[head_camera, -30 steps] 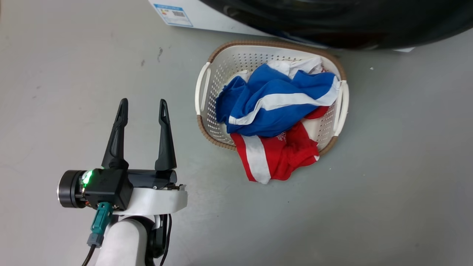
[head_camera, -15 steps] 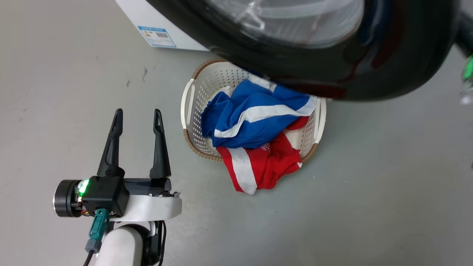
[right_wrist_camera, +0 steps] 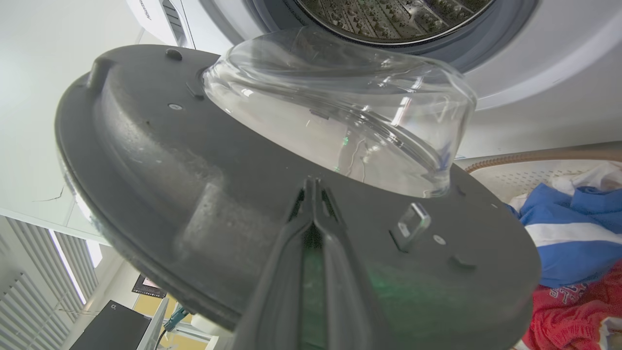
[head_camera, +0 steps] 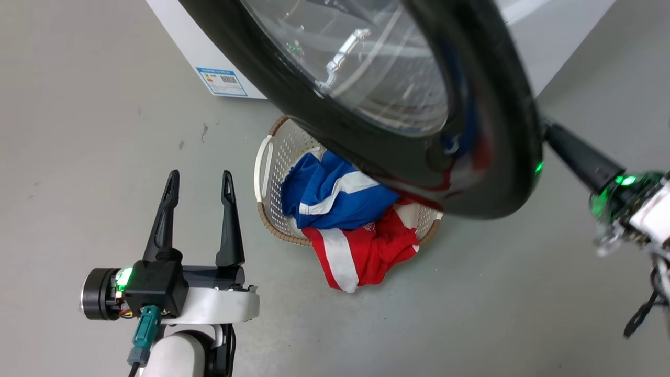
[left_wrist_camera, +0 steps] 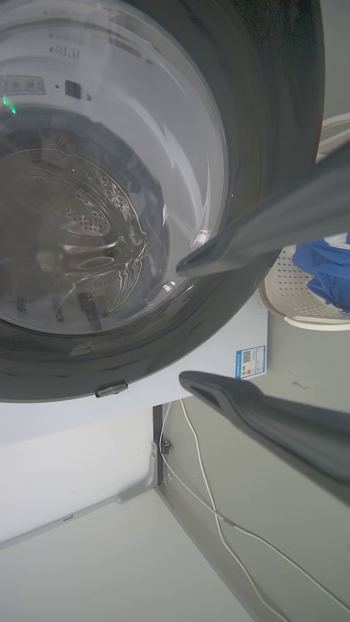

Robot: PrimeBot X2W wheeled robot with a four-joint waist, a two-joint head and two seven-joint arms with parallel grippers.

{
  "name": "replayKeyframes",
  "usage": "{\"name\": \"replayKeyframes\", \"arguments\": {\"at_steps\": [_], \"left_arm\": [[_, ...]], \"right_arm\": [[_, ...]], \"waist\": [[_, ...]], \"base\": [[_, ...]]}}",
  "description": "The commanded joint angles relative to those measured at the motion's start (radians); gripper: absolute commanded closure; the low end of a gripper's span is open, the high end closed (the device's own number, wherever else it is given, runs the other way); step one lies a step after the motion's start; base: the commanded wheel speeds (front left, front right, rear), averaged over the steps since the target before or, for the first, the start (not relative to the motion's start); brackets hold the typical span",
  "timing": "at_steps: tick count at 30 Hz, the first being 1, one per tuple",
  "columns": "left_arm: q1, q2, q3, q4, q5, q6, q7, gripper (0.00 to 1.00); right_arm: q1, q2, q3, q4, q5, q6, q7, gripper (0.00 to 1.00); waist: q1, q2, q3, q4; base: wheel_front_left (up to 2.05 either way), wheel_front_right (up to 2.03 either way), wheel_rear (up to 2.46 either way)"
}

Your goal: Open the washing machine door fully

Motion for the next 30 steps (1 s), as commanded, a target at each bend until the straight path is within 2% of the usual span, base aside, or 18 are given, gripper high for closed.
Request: {"name": "replayKeyframes", "arguments": {"at_steps": [1,14,30], "left_arm": [[0.006,0.000,0.002,0.001,0.003,-0.004,-0.002,0.00],[0.042,0.000,-0.004,0.012,0.009,-0.006,-0.002,0.00],[0.071,0.000,-0.004,0.027,0.010,-0.018,-0.002,0.00]], "right_arm": [[0.041,0.013,0.013,-0.026,0.008,0.003,0.004,1.00],[0.256,0.093,0.107,-0.157,0.012,0.003,-0.014,1.00],[0.374,0.198,0.291,-0.119,0.017,0.003,0.006,1.00]], "waist": [[0.0000,0.0000,-0.012,-0.002],[0.0000,0.0000,-0.078,0.008],[0.0000,0.0000,-0.140,0.027]], "base": [[0.00,0.00,0.00],[0.00,0.00,0.00],[0.00,0.00,0.00]]}}
